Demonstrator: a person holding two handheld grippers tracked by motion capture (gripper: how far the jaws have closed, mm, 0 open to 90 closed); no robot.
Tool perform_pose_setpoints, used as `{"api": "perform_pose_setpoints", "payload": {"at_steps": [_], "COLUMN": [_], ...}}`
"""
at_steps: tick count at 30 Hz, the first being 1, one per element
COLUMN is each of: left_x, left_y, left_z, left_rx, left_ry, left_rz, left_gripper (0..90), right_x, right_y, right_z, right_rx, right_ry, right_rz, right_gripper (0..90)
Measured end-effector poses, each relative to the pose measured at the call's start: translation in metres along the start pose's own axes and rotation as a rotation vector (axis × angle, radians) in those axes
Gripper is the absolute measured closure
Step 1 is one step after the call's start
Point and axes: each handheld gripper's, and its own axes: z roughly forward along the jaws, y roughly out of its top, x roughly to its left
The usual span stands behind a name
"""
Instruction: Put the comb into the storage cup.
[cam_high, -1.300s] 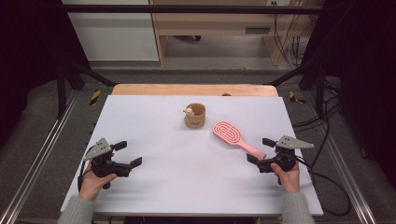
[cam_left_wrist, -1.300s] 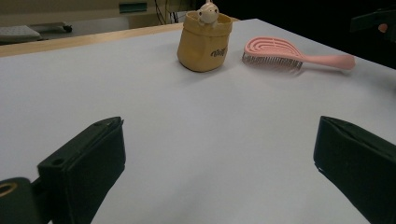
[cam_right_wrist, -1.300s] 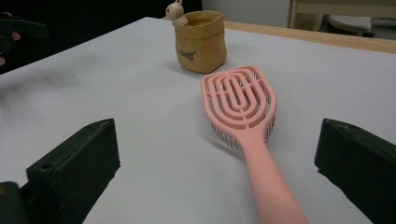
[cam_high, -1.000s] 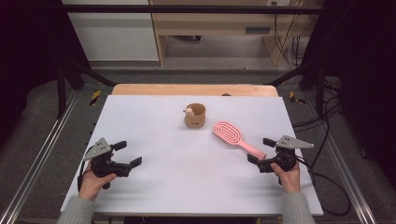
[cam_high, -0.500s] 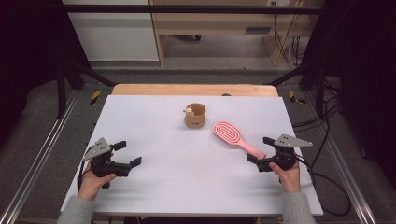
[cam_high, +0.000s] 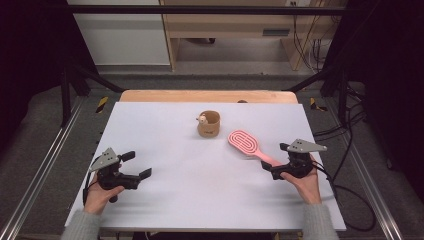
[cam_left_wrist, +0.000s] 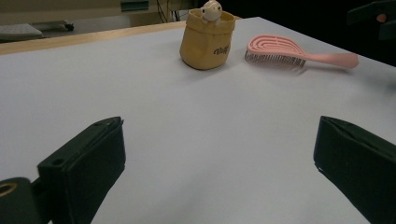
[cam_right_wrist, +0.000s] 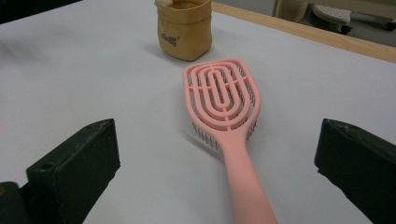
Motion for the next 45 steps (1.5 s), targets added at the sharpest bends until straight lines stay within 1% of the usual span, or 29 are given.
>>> {"api": "perform_pose_setpoints", "payload": {"at_steps": [5, 8, 16, 22, 25, 26, 28, 29, 36, 41, 43, 45], "left_x": [0.0, 0.001, 0.001, 0.001, 0.001, 0.001, 0.002, 0.002, 0.001, 0.002, 0.002, 0.002], "left_y": [0.0, 0.0, 0.0, -0.001, -0.001, -0.001, -0.001, -0.001, -0.001, -0.002, -0.002, -0.002], "left_z": [0.0, 0.0, 0.0, 0.0, 0.0, 0.0, 0.0, 0.0, 0.001, 0.001, 0.001, 0.001], "left_rx": [0.0, 0.001, 0.0, 0.003, 0.003, 0.004, 0.004, 0.004, 0.008, 0.008, 0.008, 0.01], "left_ry": [0.001, 0.003, 0.004, 0.006, 0.006, 0.007, 0.007, 0.007, 0.007, 0.009, 0.009, 0.01], "left_rz": [-0.001, -0.001, -0.001, -0.001, -0.001, 0.0, -0.001, 0.0, 0.003, 0.002, 0.002, 0.003], "left_gripper": [2.1, 2.1, 2.1, 2.1, 2.1, 2.1, 2.1, 2.2, 2.2, 2.1, 2.2, 2.1], "right_x": [-0.001, -0.002, -0.002, -0.003, -0.003, -0.003, -0.003, -0.003, -0.005, -0.006, -0.006, -0.006], "right_y": [0.003, 0.005, 0.009, 0.011, 0.012, 0.013, 0.013, 0.012, 0.012, 0.011, 0.01, 0.009], "right_z": [0.006, 0.012, 0.023, 0.034, 0.036, 0.04, 0.041, 0.043, 0.049, 0.058, 0.059, 0.064], "right_rx": [0.022, 0.041, 0.067, 0.113, 0.125, 0.139, 0.144, 0.158, 0.18, 0.22, 0.226, 0.247], "right_ry": [-0.002, -0.001, -0.001, -0.007, -0.009, -0.01, -0.008, -0.012, -0.015, -0.021, -0.02, -0.024], "right_rz": [-0.01, -0.013, -0.022, -0.026, -0.032, -0.028, -0.031, -0.034, -0.035, -0.043, -0.042, -0.045], "right_gripper": [0.3, 0.4, 0.4, 0.4, 0.4, 0.5, 0.6, 0.6, 0.8, 1.1, 1.2, 1.5]}}
